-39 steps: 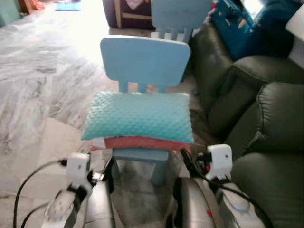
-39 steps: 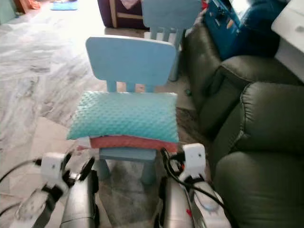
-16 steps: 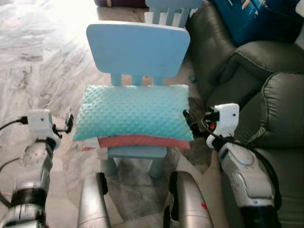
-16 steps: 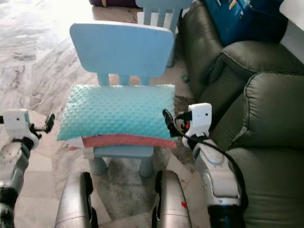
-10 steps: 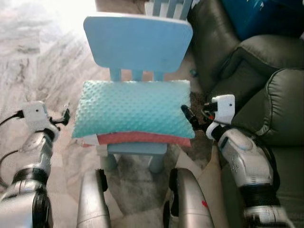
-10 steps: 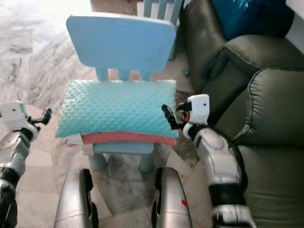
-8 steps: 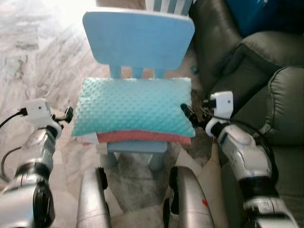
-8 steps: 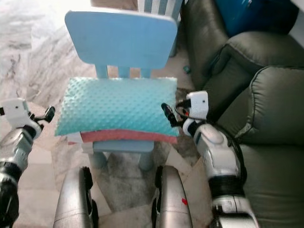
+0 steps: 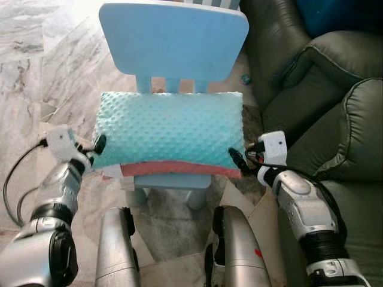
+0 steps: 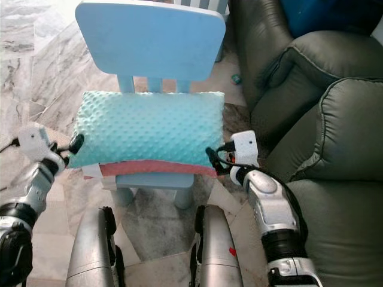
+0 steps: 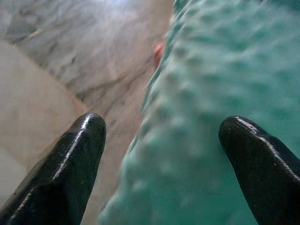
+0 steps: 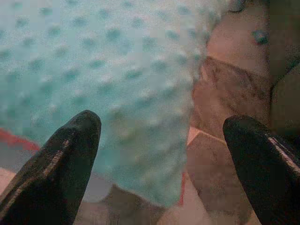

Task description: Move the pillow to the sofa

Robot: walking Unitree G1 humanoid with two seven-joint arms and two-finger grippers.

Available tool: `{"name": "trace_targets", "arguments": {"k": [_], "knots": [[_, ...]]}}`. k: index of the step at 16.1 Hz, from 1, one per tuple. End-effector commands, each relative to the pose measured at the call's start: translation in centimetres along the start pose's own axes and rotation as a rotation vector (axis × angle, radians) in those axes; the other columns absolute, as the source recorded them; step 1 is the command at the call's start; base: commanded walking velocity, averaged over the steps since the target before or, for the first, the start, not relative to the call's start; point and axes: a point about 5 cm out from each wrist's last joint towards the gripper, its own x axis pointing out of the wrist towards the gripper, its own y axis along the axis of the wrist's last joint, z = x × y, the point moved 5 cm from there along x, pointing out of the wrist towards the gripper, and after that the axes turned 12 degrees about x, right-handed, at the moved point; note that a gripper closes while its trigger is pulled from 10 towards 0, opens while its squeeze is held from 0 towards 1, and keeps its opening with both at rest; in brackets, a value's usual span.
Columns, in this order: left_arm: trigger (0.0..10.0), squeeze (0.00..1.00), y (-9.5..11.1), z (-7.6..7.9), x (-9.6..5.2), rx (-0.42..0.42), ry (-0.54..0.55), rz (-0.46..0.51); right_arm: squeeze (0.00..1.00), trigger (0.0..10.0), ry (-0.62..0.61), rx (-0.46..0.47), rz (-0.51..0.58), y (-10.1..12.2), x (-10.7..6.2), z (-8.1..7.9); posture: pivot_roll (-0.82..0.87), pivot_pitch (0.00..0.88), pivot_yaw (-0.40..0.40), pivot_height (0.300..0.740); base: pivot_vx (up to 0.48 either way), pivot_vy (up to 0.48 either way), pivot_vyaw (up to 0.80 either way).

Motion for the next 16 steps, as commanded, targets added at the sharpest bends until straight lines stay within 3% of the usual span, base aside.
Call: {"name": "trace_targets", "arguments": {"k": [1,2,3,7,12,16], "knots": [[10.0,0.89,-1.1,-0.8,-0.4,0.041,0.025,-0.036,0.0,10.0,-0.002,-0.031,0.019,0.2,-0.1,0.1,-0.08,0.327,-0.088,0.555,0.0,0.0,0.0],[10.0,0.34,-1.0,-1.0,-0.4,0.054,0.032,-0.033,0.0,10.0,0.002,-0.041,0.031,0.4,-0.1,0.0,-0.08,0.324,-0.089,0.555,0.0,0.0,0.0],[10.0,0.0,-0.3,-1.4,-0.4,0.08,0.045,-0.015,0.0,10.0,0.011,-0.046,0.053,1.1,0.0,0.0,-0.08,0.324,-0.089,0.555,0.0,0.0,0.0],[10.0,0.0,1.1,-2.1,-0.2,0.065,0.07,0.008,0.0,10.0,-0.013,-0.014,0.116,3.1,0.7,0.9,-0.07,0.336,-0.09,0.555,0.0,0.0,0.0],[10.0,0.0,2.2,-1.7,0.4,-0.005,0.049,0.001,0.0,10.0,-0.095,0.15,0.111,4.2,2.1,3.4,-0.07,0.358,-0.094,0.555,0.0,0.0,0.0],[10.0,0.0,2.9,-1.1,0.8,-0.146,0.021,0.007,0.0,10.0,-0.113,0.316,0.088,3.8,2.6,4.5,-0.07,0.372,-0.092,0.555,0.0,0.0,0.0]]}}
